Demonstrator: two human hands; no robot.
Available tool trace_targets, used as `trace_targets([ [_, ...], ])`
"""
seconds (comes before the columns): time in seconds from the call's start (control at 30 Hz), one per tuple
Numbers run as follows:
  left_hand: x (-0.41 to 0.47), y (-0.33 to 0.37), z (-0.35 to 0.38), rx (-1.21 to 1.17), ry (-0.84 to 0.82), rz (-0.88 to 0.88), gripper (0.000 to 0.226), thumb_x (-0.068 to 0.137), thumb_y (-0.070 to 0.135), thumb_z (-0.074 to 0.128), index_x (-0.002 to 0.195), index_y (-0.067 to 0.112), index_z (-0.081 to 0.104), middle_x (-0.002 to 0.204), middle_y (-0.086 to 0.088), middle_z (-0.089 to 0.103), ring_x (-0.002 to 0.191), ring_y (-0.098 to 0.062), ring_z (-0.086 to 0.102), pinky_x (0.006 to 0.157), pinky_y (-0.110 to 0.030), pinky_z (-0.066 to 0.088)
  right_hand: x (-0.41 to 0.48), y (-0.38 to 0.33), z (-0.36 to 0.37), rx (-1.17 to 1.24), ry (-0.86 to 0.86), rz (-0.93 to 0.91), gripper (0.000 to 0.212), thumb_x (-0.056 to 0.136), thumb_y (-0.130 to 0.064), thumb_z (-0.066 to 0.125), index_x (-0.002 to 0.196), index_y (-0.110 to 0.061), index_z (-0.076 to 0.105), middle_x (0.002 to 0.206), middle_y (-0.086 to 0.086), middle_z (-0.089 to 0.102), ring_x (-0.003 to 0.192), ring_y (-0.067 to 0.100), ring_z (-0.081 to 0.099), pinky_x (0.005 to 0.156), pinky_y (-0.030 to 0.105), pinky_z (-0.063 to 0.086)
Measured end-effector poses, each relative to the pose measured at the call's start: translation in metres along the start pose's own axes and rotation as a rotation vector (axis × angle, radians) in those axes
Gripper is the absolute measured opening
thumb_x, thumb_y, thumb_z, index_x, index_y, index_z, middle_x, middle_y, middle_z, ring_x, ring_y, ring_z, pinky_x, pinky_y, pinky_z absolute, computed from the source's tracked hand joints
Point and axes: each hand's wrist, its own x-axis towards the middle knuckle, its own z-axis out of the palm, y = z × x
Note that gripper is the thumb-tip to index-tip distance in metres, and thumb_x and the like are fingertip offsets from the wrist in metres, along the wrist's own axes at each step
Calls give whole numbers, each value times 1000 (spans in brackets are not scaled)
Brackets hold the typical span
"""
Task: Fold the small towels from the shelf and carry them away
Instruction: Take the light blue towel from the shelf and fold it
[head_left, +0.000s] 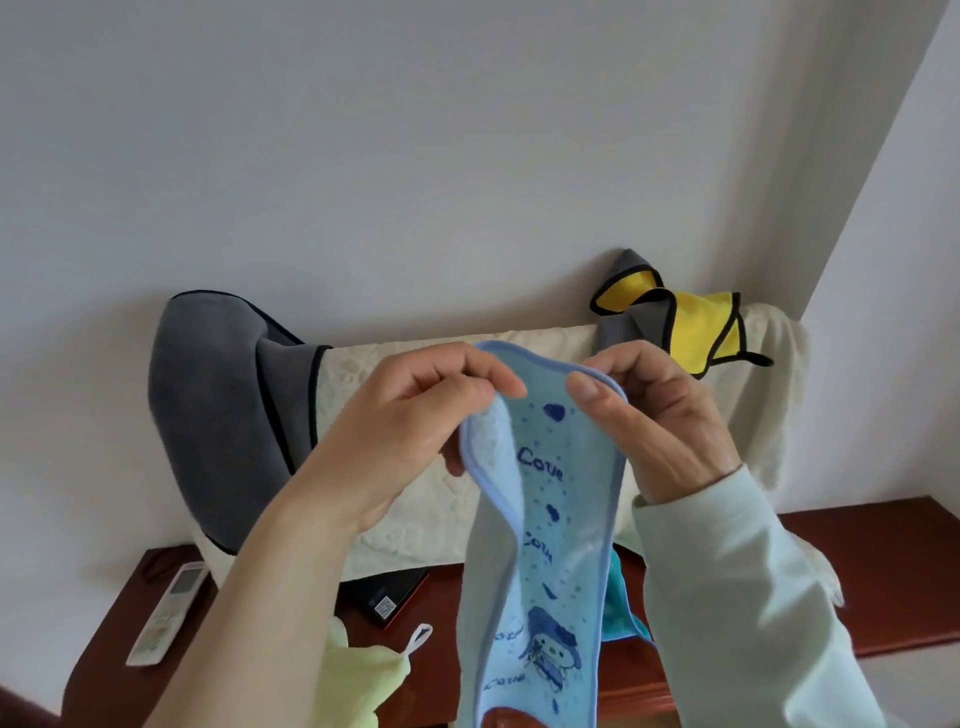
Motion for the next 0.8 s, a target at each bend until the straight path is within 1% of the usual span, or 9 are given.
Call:
trace_targets([
  [0.07, 2, -4, -3, -26, -79, -16, 30, 82, 14, 52, 87, 24, 80, 75, 4, 71, 69, -8, 66, 59, -22, 52, 2, 4, 9, 14, -22, 6, 7, 84, -18, 71, 83, -12, 67, 72, 3, 66, 64, 20, 59, 58, 28, 48],
  [0.13, 4, -10, -8, -52, -185, -39, 33, 82, 7, 53, 103, 18, 75, 93, 0, 79, 88, -10, 74, 73, -23, 57, 4, 8, 14, 30, -53, 0, 1, 85, -14, 68, 85, -13, 70, 74, 1, 70, 66, 14, 64, 59, 23, 53],
  [0.2, 5, -14, -11, -70, -232, -41, 34, 82, 1, 58, 110, 15, 70, 100, -2, 80, 96, -13, 76, 79, -23, 58, 6, 11, 16, 41, -63, 3, 6, 87, -13, 66, 90, -12, 71, 79, 1, 72, 70, 13, 67, 64, 23, 57],
  [0.3, 10, -17, -12, -13, -153, -22, 20, 89, 0, 72, 102, 15, 72, 91, -2, 81, 86, -12, 76, 73, -22, 56, 9, 14, 19, 76, -68, -1, 7, 89, -10, 69, 96, -8, 71, 83, 2, 75, 74, 14, 71, 69, 24, 58],
  [0.47, 17, -20, -8, 78, 12, 6, 6, 91, 12, 70, 90, 17, 75, 79, 2, 80, 72, -8, 75, 60, -15, 50, 13, 18, 26, 89, -96, -7, 14, 92, -4, 64, 106, -7, 68, 89, -3, 80, 81, 11, 75, 76, 22, 59],
  [0.6, 22, -27, -8, 72, 72, 11, 7, 91, 8, 70, 86, 12, 73, 65, 1, 75, 57, -5, 66, 55, -10, 45, 15, 23, 27, 39, -89, -5, 22, 89, -4, 59, 108, -8, 68, 94, -2, 80, 88, 12, 75, 82, 24, 59],
  [0.7, 26, -31, -10, 80, 127, 10, 12, 91, 12, 72, 80, 18, 71, 56, 1, 69, 52, -5, 63, 53, -14, 46, 16, 23, 28, 46, -128, -2, 25, 85, -17, 78, 109, -15, 72, 98, 0, 80, 92, 14, 75, 84, 27, 60],
  [0.77, 28, -33, -10, 90, 147, 17, 10, 90, 13, 72, 81, 16, 70, 55, 0, 68, 50, -6, 62, 53, -17, 48, 17, 22, 30, -24, -167, 5, 46, 71, -35, 90, 112, -24, 72, 104, 1, 79, 95, 18, 76, 86, 31, 60],
  [0.8, 28, -34, -11, 107, 148, 26, 9, 90, 14, 73, 82, 14, 70, 53, 0, 67, 49, -7, 60, 53, -18, 48, 18, 23, 31, -76, -166, -5, 51, 67, -37, 91, 112, -25, 71, 105, 2, 79, 96, 19, 76, 86, 32, 61],
])
